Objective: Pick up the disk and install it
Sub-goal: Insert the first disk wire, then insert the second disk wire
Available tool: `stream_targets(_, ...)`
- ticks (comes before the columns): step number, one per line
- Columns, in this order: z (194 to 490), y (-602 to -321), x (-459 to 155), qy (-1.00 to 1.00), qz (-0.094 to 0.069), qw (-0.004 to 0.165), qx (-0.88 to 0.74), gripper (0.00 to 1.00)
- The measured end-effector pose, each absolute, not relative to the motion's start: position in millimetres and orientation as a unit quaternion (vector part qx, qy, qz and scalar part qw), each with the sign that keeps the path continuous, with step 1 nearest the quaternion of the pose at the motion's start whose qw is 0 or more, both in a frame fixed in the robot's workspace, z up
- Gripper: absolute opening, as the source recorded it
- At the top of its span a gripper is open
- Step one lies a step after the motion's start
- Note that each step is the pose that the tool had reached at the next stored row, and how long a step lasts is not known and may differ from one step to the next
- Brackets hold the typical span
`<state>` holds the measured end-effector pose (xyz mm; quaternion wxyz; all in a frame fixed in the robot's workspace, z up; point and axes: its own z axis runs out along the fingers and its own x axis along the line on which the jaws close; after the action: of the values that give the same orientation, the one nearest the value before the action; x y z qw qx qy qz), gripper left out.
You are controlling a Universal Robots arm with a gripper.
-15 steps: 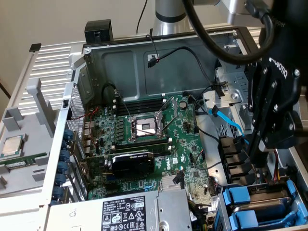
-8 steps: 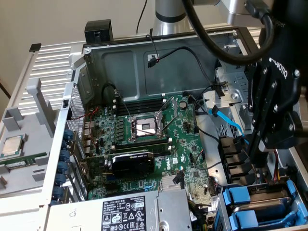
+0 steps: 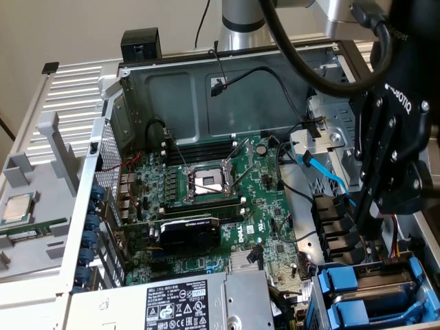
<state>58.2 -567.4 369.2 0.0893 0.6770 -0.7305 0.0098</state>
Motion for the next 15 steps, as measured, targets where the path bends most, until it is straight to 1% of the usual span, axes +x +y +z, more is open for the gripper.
stream_targets(6,369.2,-577.5,58.1,-0.731,-0.004,0.076,0.679,0.16)
stream_targets(15,368.9,-600.7,58.0,-0.73,-0.035,0.046,0.681,0.16)
